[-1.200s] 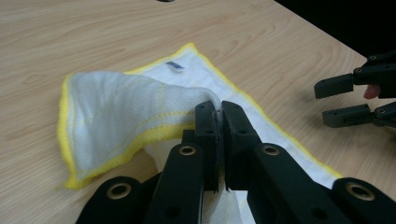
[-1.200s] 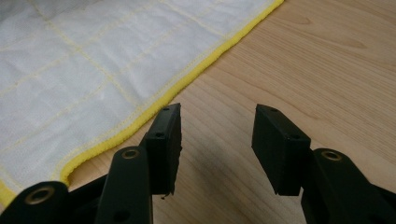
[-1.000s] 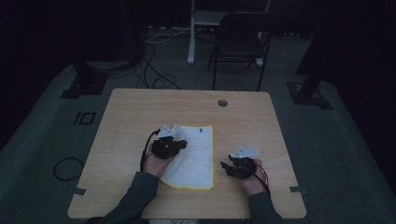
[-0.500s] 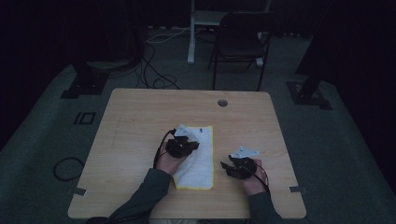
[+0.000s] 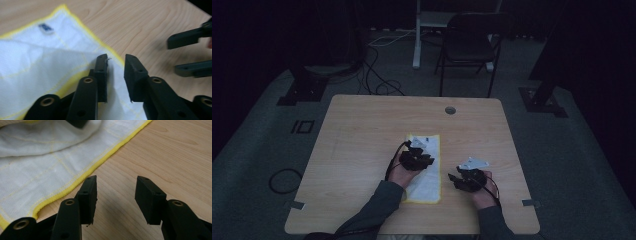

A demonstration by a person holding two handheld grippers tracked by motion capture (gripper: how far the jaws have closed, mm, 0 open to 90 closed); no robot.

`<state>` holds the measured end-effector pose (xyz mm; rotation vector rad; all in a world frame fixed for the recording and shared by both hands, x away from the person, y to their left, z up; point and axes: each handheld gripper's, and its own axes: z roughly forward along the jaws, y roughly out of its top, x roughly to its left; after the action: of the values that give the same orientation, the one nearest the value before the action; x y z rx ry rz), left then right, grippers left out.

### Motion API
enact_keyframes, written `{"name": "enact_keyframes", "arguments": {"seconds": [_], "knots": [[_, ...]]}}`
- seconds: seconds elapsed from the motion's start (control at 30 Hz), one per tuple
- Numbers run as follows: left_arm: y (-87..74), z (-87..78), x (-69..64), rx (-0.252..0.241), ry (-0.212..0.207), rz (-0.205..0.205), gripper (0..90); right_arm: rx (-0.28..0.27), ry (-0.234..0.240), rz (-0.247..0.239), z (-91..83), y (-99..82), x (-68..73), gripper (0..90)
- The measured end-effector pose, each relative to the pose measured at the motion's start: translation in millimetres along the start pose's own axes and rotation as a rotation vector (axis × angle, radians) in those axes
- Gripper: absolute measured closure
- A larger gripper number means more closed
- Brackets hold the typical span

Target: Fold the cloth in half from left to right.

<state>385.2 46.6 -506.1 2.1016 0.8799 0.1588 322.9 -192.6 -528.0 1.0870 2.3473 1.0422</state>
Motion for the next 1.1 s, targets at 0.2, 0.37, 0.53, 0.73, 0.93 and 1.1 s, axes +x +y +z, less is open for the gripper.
{"name": "enact_keyframes", "arguments": {"seconds": [0.2, 0.37, 0.53, 0.73, 0.93, 1.1], "knots": [[1.2, -39.7, 1.0, -0.079, 0.039, 0.01, 66.8, -0.002, -0.001, 0.0, -0.6, 0.0, -0.4, 52.2], [-14.7, -61.3, 12.2, -0.096, 0.091, -0.016, 67.5, 0.001, -0.001, -0.002, 0.1, 0.1, 0.2, 52.2], [-34.0, -69.3, 23.5, -0.076, 0.11, -0.052, 67.5, 0.001, -0.001, -0.001, 0.9, -0.1, 0.9, 52.2], [-53.2, -72.8, 27.6, -0.048, 0.106, -0.079, 67.0, 0.002, -0.001, 0.0, 0.7, -0.2, 0.6, 52.1], [-66.6, -68.8, 27.2, -0.02, 0.103, -0.1, 66.6, 0.003, -0.002, 0.001, 0.9, -0.4, 0.8, 52.1], [-77.2, -61.6, 26.1, 0.008, 0.099, -0.11, 64.1, 0.004, -0.002, 0.002, 0.9, -0.6, 0.7, 52.1]]}}
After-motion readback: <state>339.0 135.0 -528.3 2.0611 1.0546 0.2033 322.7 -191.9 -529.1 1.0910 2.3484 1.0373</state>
